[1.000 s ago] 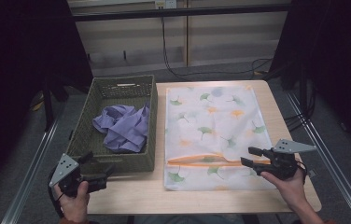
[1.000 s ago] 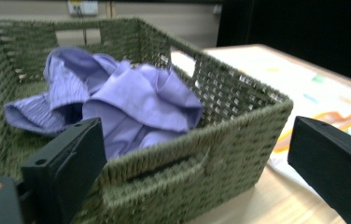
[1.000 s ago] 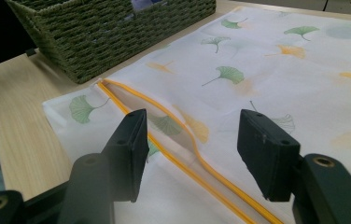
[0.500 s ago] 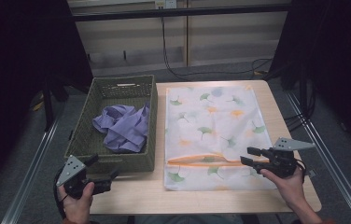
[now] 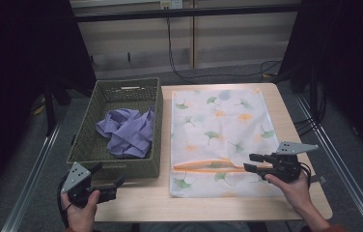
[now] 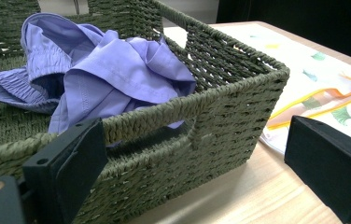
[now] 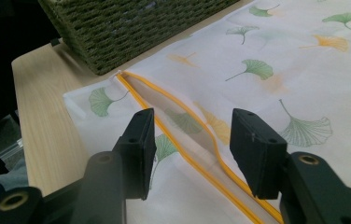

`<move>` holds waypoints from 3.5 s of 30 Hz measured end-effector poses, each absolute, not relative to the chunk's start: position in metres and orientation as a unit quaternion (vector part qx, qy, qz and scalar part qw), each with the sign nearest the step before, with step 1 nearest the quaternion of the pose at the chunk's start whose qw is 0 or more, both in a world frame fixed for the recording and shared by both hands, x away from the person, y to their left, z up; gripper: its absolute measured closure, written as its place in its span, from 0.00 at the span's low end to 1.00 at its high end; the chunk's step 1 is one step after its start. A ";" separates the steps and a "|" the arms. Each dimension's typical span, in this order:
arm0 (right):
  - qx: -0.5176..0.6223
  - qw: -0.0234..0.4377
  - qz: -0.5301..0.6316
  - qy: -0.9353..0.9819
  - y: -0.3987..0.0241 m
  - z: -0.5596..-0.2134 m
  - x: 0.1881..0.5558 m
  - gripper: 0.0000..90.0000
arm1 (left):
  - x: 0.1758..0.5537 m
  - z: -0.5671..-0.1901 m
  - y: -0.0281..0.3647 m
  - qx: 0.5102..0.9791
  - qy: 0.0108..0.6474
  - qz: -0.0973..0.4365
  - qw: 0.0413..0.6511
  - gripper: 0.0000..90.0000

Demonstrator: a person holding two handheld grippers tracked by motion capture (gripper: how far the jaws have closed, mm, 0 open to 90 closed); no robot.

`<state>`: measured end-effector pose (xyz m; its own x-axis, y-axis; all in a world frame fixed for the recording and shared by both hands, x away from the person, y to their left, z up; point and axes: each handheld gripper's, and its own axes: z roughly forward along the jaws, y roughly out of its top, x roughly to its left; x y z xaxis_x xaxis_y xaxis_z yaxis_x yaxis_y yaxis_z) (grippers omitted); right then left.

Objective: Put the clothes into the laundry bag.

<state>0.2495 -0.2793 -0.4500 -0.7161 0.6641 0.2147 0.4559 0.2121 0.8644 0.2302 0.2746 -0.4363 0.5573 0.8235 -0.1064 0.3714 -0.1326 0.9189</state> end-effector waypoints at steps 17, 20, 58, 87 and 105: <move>0.340 0.090 0.487 0.800 -0.257 -0.450 0.270 0.58 | 0.229 -0.435 0.272 0.733 0.395 0.223 0.507 0.06; 0.338 0.085 0.485 0.802 -0.252 -0.450 0.275 0.57 | 0.230 -0.435 0.270 0.734 0.393 0.221 0.508 0.06; 0.339 0.056 0.413 0.844 -0.222 -0.486 0.320 0.56 | 0.230 -0.436 0.269 0.745 0.378 0.216 0.505 0.05; 0.337 0.107 0.378 0.855 -0.220 -0.504 0.319 0.96 | 0.230 -0.436 0.268 0.750 0.374 0.212 0.503 0.05; 0.352 0.103 0.397 0.841 -0.222 -0.496 0.321 0.99 | 0.232 -0.438 0.269 0.751 0.376 0.215 0.499 0.05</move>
